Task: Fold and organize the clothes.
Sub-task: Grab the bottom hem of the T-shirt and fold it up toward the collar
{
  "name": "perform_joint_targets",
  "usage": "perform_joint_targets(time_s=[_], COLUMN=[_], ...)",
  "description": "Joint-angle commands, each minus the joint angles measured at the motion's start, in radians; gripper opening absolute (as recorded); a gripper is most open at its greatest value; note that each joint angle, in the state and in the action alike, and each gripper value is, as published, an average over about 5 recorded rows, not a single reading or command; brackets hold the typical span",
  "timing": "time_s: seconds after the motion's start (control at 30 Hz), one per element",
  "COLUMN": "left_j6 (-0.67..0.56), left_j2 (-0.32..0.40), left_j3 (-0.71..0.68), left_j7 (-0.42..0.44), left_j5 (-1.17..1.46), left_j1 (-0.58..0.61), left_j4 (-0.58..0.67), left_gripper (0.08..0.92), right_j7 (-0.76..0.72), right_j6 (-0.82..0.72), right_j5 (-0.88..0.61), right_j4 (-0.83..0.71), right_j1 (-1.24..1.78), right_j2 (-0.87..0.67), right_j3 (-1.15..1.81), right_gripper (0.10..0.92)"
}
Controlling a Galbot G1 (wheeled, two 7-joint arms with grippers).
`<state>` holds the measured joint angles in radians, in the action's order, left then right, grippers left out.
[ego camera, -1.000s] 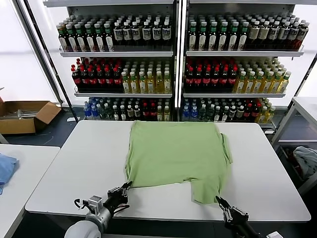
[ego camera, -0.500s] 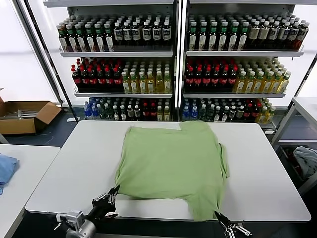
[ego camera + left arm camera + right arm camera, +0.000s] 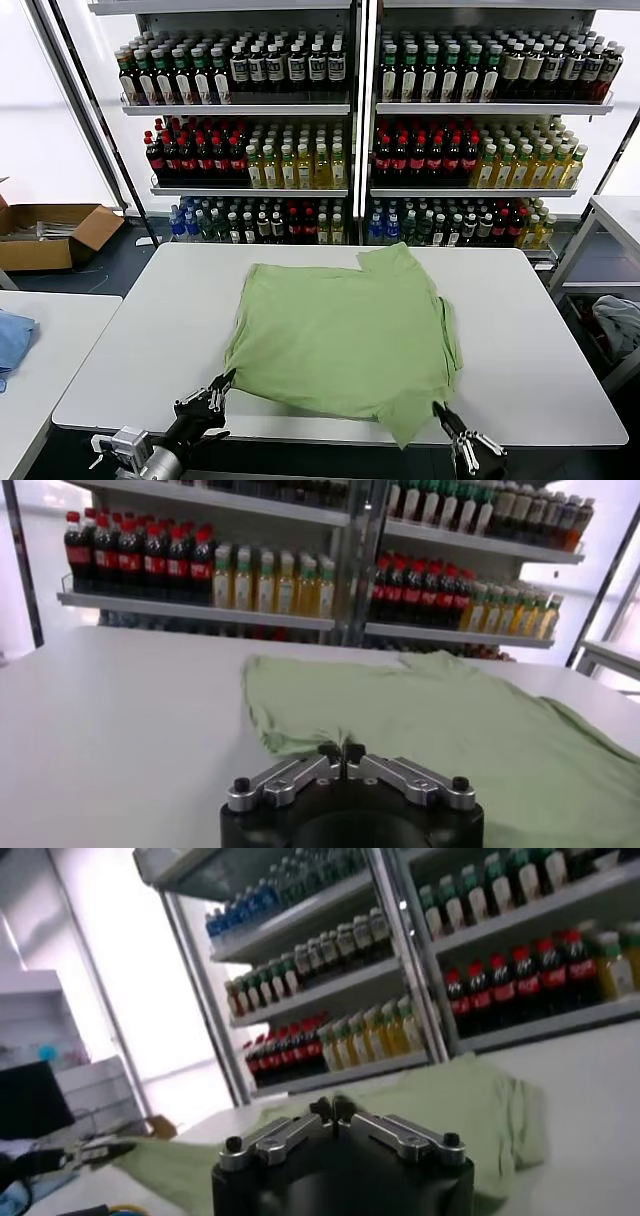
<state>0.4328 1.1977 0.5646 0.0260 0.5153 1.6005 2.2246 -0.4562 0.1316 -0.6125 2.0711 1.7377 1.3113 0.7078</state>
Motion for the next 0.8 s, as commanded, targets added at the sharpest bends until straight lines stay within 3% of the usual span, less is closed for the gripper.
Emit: perform_joint_targets(time_s=[0.03,0.23,0.5,0.67,0.8], left_j6=[0.008,0.035,0.048,0.063,0.053], left_j2=[-0.031,-0.026,-0.004,-0.001,-0.019], left_j3=[0.004,-0.049,-0.139,-0.148,-0.121], left_j7=[-0.007,-0.006,-0.006,-0.006,-0.002], left_j5=[0.087,0.119,0.118,0.103,0.102], left_j1=[-0.196,-0.398,-0.590,-0.614,-0.563], left_j4=[-0.103,-0.313,-0.597,-0.635,-0.586], left_gripper=[0.089,0.089,0.089,0.102,0.189], right_j7=[0.068,0.148,0.200,0.196,0.190], right_j6=[0.034,0.064,0.040,-0.040,-0.106], right_j5=[0.033,0.296,0.415,0.464,0.482], right_j4=[-0.108,-0.256,-0.478,-0.477,-0.368], right_j1=[-0.240,-0.408,-0.585,-0.585,-0.501], right_j2=[0.006,0.024,0.007,-0.025,-0.052], right_j3=[-0.027,-0.038,-0.110,-0.145,-0.133], right_gripper=[0.106,0.106,0.107,0.197,0.293])
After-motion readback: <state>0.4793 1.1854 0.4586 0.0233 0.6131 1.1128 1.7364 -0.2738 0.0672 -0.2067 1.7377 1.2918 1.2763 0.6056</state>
